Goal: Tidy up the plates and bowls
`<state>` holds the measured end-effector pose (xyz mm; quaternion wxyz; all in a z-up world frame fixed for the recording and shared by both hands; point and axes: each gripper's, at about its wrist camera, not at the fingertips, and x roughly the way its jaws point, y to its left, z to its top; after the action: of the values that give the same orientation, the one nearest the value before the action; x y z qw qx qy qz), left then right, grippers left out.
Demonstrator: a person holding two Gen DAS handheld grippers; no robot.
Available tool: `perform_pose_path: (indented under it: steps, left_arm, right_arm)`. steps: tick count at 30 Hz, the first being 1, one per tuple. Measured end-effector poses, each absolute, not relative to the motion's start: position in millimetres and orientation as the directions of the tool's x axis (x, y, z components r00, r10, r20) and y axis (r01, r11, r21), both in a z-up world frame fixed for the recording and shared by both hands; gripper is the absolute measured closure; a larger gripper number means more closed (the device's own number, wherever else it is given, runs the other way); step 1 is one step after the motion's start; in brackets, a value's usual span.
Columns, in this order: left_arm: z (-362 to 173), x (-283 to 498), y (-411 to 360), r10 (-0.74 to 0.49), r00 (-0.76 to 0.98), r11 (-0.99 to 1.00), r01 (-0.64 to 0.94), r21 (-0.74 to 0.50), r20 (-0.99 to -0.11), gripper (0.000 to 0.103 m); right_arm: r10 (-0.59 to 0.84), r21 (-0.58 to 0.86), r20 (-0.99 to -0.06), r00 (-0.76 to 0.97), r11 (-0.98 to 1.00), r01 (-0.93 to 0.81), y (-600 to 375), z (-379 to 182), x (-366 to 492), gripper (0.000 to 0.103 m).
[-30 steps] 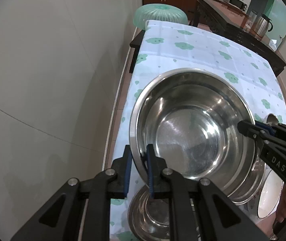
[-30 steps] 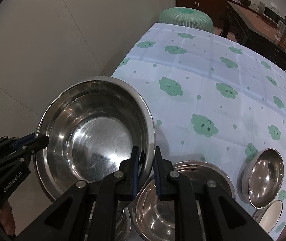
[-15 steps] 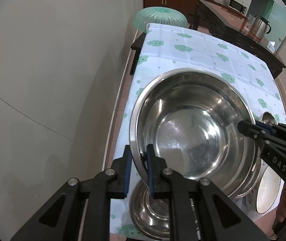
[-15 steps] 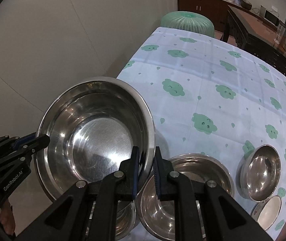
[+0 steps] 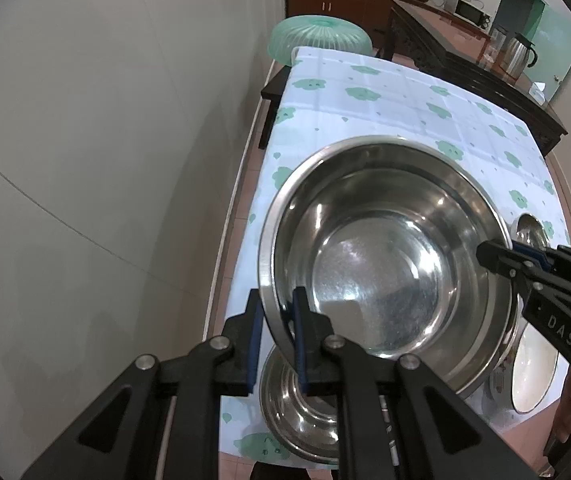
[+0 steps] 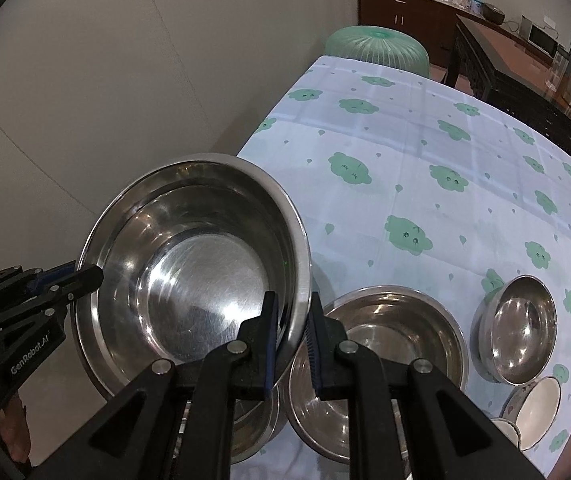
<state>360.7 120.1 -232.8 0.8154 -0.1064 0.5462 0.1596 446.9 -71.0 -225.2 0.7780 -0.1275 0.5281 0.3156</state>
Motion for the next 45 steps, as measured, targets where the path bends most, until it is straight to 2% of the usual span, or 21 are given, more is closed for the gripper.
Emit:
perform_pose_path:
  steps: [45]
  left_arm:
    - [-258, 306, 114, 0.11, 0.303, 0.936, -0.353, -0.004, -0.947, 0.091]
  right_arm:
    - [0.326, 0.124, -0.924, 0.199, 0.749, -0.651, -80, -244, 382, 0.086]
